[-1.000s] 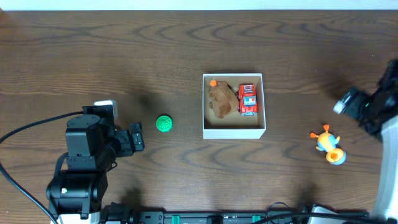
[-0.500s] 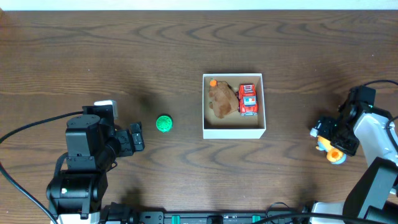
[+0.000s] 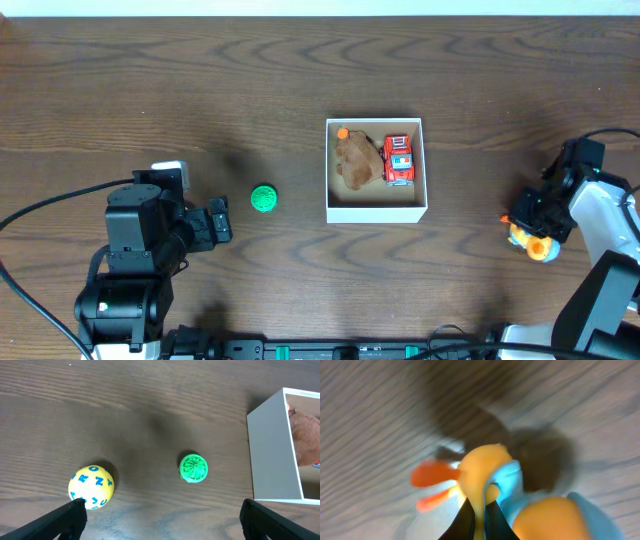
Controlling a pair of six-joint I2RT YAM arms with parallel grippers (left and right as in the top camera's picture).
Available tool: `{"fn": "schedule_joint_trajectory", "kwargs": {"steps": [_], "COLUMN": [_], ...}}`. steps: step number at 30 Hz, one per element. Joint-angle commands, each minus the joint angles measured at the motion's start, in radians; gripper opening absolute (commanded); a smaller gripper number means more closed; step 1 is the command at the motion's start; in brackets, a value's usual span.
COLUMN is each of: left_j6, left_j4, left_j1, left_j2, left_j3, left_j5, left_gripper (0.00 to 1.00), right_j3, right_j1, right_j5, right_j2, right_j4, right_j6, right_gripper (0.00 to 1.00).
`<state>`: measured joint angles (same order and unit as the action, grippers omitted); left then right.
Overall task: Pack container
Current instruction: 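Move the right gripper to the orange duck toy and grasp it, then place the duck toy into the box and open the right gripper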
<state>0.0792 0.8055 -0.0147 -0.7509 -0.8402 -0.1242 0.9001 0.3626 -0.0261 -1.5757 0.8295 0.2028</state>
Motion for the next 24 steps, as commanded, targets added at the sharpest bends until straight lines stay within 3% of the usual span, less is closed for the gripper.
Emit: {"fn": "schedule_joint_trajectory", "kwargs": {"steps": [1,6,13,18,24], "left_j6": [0.009,0.009,0.009,0.009,0.009], "left_j4": [0.002,0.002,0.002,0.002,0.002], "left_j1": [0.004,0.004,0.004,0.004,0.004], "left_j2": [0.0,0.0,0.0,0.0,0.0], "left_j3": [-0.019,-0.019,-0.019,-0.019,-0.019], "left_j5": [0.012,0.012,0.012,0.012,0.012], "left_gripper": [0.98,0.98,0.98,0.98,0.98], "right_j3": [0.069,0.257,0.453,0.46,0.459], "right_j1": [-0.022,-0.129,-0.455,-0.658,-0.797], "right_j5": [-0.145,-0.196,-0.167,-0.141,-0.119], "right_j2": [0.056,0.182,0.288,0.265,0.144], "right_j4": [0.037,0.12,0.115,0.068,0.077], "right_j6": [0.003,-0.014,-0.062,-0.058,-0.058], "right_gripper": [0.02,0.01,0.01,0.01,0.01]}}
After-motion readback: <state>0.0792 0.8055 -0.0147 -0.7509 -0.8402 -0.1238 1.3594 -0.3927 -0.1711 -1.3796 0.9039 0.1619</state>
